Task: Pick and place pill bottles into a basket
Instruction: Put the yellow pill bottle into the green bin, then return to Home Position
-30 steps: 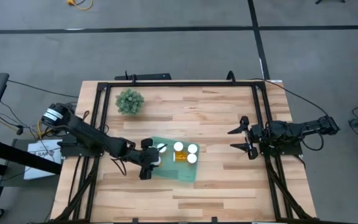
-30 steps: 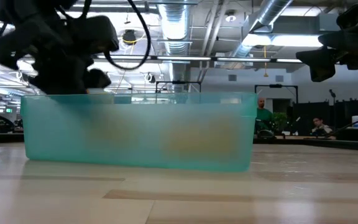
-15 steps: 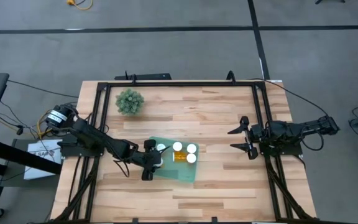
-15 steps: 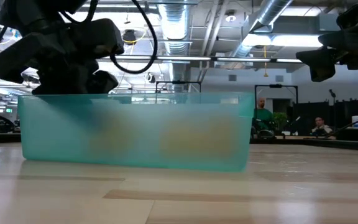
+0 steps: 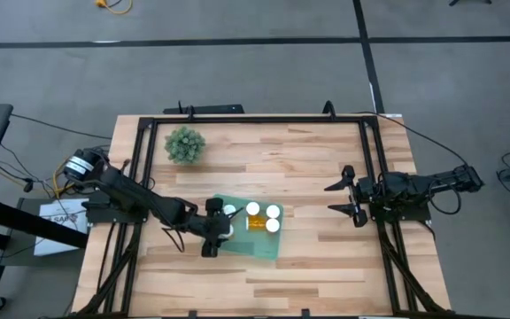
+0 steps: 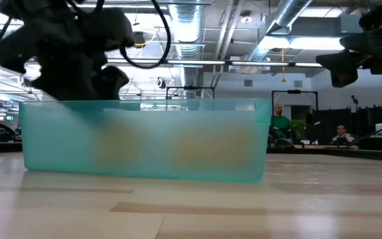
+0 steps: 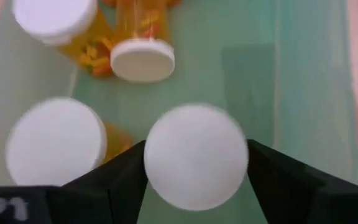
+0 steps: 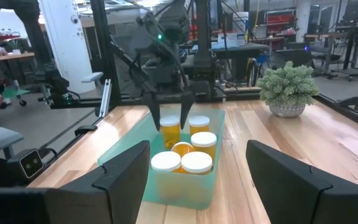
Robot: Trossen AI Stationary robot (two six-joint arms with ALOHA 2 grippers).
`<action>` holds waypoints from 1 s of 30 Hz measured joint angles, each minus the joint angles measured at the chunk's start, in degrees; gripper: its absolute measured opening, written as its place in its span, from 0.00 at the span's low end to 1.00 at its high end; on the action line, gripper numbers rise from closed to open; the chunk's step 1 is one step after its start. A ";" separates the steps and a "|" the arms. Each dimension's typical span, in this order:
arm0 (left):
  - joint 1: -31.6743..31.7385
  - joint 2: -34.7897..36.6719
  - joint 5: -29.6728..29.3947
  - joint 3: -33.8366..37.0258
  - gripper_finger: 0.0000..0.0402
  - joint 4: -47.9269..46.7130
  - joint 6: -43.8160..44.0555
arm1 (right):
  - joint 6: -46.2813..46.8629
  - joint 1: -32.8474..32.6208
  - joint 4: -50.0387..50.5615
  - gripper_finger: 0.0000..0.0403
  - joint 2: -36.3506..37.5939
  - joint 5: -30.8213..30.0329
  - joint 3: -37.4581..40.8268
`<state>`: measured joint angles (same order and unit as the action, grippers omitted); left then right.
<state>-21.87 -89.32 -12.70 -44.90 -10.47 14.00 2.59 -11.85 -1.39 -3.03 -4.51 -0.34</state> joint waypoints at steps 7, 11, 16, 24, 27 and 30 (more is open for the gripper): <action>-0.06 6.61 -1.52 -0.42 0.64 -1.92 0.04 | 0.00 -0.01 0.00 0.65 0.00 0.00 0.00; -0.32 12.78 -1.49 -0.42 0.64 -3.28 -0.45 | 0.00 0.00 0.00 0.65 0.00 0.00 0.00; -3.48 22.86 -3.08 -0.42 0.65 -4.00 -6.90 | -0.02 0.00 0.01 0.65 -0.01 0.00 0.00; -7.53 40.29 -7.88 5.81 0.65 0.73 -14.21 | -0.01 0.00 0.02 0.65 -0.01 0.00 0.00; -7.73 45.34 -6.75 11.33 0.65 5.50 -17.10 | -0.01 -0.01 0.02 0.65 -0.01 0.00 0.01; -7.45 49.17 -4.65 17.26 0.65 11.09 -19.01 | -0.02 -0.01 0.02 0.65 0.00 0.00 0.00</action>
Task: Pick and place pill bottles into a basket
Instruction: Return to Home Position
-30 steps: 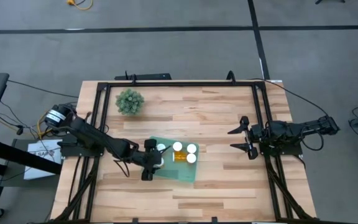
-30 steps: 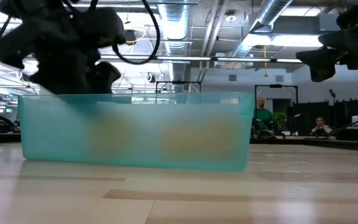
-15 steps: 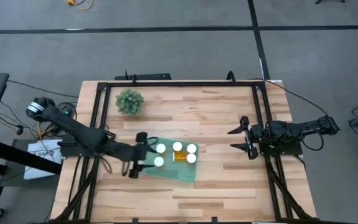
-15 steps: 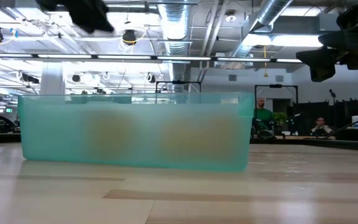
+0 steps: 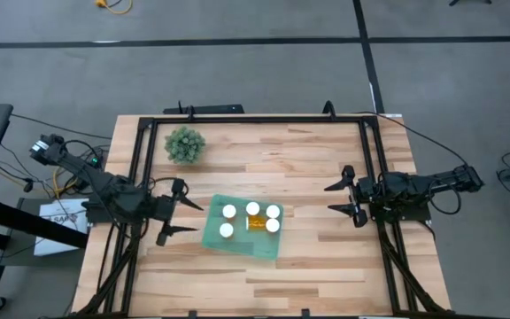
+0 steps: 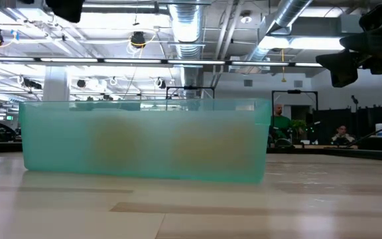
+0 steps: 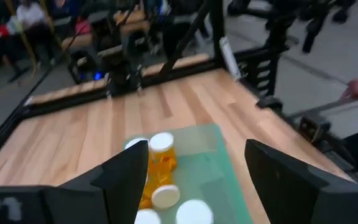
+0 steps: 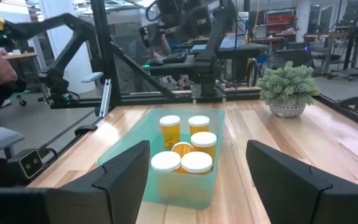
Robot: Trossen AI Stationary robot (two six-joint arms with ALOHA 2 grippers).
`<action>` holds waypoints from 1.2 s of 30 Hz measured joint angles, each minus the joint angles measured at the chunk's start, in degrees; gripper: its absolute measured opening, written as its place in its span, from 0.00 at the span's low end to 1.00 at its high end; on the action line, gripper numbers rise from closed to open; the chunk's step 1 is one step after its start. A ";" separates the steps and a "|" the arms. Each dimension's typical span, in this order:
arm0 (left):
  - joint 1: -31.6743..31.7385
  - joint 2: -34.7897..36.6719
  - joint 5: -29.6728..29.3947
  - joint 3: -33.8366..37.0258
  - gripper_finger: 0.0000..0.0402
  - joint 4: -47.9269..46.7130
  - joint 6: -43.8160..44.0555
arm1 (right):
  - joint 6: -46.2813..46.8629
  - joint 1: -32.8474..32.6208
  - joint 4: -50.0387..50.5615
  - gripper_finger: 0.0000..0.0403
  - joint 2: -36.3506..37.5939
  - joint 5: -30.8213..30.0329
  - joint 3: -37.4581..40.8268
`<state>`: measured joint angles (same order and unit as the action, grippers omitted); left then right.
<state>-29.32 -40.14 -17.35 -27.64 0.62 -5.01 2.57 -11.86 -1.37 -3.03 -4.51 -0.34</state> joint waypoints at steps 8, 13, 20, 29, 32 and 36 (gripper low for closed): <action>0.57 11.59 4.83 9.24 0.65 4.39 -1.16 | 0.02 0.00 0.00 0.65 0.00 0.00 0.00; 0.57 19.53 5.50 12.93 0.65 5.12 -2.40 | 0.02 0.00 0.00 0.65 -0.01 -0.01 0.00; 0.59 26.56 5.54 16.39 0.65 5.67 -5.25 | 0.02 0.00 0.00 0.65 -0.02 0.00 0.02; 0.59 29.07 5.03 20.60 0.65 10.29 -6.33 | 0.01 0.00 0.00 0.65 0.00 0.00 0.00; 0.96 29.07 4.68 21.22 0.65 11.48 -7.19 | 0.02 0.02 0.00 0.65 0.00 0.00 0.00; 3.19 29.07 5.40 23.14 0.65 14.45 -7.29 | 0.02 0.02 0.00 0.65 -0.02 0.00 0.00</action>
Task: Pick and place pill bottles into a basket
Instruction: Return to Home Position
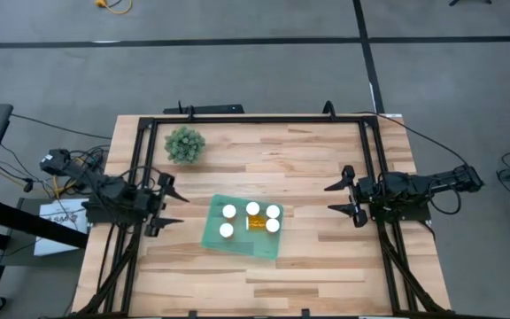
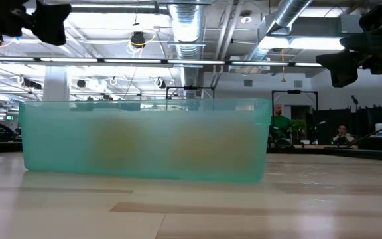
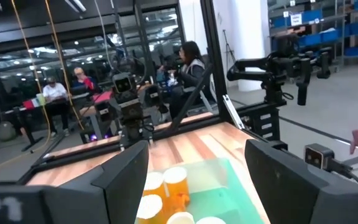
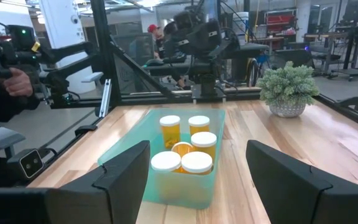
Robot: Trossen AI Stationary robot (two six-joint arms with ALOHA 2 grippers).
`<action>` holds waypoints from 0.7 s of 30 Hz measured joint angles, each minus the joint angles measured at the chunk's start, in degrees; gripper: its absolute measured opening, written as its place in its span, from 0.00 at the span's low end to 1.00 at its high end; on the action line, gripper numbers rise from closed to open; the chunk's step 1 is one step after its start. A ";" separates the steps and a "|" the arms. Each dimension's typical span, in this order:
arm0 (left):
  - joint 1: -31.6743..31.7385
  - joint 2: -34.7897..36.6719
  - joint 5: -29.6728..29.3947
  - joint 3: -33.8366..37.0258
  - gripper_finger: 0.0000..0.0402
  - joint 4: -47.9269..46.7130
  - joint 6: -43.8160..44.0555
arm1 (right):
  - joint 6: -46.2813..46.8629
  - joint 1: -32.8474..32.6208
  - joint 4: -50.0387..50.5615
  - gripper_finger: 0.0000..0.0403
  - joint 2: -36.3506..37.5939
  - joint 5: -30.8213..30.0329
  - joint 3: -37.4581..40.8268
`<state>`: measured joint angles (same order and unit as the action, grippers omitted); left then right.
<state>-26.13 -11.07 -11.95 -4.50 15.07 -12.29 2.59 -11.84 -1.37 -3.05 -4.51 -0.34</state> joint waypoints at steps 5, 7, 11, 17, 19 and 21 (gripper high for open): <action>3.82 0.00 2.86 0.31 0.65 -0.06 0.24 | -0.01 -0.02 0.00 0.65 0.01 0.00 0.01; 5.44 0.00 3.79 0.31 0.65 -0.19 0.26 | 0.00 -0.01 0.00 0.65 0.01 0.00 0.01; 8.80 -0.02 5.01 0.32 0.65 -1.69 0.48 | 0.00 -0.02 0.00 0.65 0.00 0.00 0.00; 12.95 -0.02 8.18 0.33 0.65 -3.31 2.07 | -0.01 -0.01 0.00 0.65 0.00 0.00 0.00; 13.78 0.00 8.20 0.33 0.65 -4.39 2.65 | 0.00 -0.02 0.00 0.65 0.02 0.00 0.02; 14.37 0.00 8.20 0.33 0.65 -4.95 2.97 | 0.00 0.00 0.00 0.65 0.02 0.00 0.00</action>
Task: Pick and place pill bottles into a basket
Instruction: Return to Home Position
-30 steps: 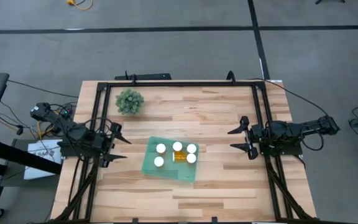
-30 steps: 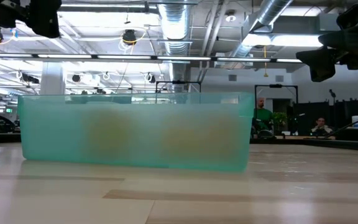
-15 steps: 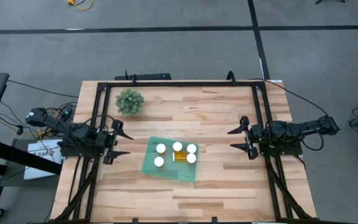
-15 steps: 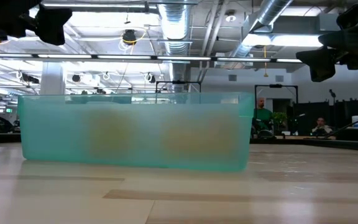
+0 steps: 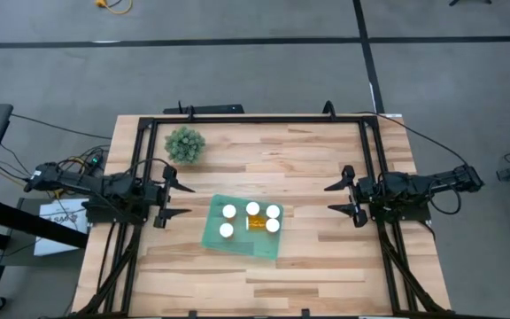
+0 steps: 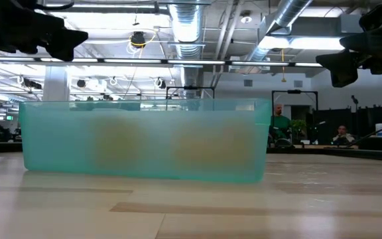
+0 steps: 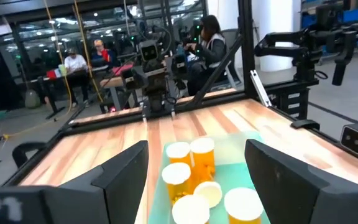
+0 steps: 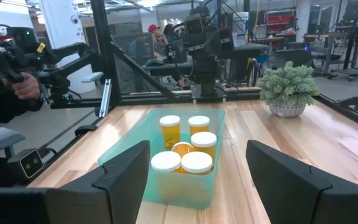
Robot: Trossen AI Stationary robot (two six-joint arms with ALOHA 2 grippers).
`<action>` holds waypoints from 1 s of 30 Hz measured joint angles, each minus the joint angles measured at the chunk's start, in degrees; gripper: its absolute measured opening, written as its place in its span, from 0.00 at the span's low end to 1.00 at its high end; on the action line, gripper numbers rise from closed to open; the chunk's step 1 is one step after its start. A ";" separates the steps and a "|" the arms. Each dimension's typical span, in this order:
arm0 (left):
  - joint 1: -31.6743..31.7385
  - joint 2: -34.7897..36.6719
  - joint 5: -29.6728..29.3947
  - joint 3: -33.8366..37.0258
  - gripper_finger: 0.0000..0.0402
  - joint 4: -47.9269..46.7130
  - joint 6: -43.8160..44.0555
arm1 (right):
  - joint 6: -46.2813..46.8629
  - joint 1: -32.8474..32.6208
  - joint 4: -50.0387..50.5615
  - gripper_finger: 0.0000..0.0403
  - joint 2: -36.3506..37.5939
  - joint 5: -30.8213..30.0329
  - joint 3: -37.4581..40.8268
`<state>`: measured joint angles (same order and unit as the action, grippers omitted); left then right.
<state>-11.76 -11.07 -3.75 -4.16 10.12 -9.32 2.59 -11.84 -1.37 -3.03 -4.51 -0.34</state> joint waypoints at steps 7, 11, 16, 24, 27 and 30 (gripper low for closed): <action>0.98 0.00 0.00 0.00 0.65 -2.28 1.51 | -0.01 -0.02 0.00 0.65 -0.01 0.00 0.00; 0.98 0.00 0.00 0.00 0.65 -2.81 2.20 | 0.00 0.00 0.00 0.65 0.00 0.00 0.00; 0.98 -0.02 0.00 0.00 0.65 -2.64 2.56 | 0.00 -0.01 0.00 0.65 -0.02 0.00 0.00; 0.98 -0.02 -0.03 2.57 0.65 5.52 1.83 | -0.01 -0.01 0.00 0.65 -0.01 0.00 0.00; 0.96 -0.02 -0.83 3.52 0.65 7.88 1.69 | 0.00 -0.01 0.02 0.65 -0.01 0.00 0.01; 0.96 0.00 -1.20 3.52 0.65 7.86 1.61 | -0.01 -0.02 0.02 0.65 0.00 0.00 0.02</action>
<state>-10.81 -11.07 -4.95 -0.64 17.98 -7.71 2.58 -11.86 -1.34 -3.03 -4.51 -0.32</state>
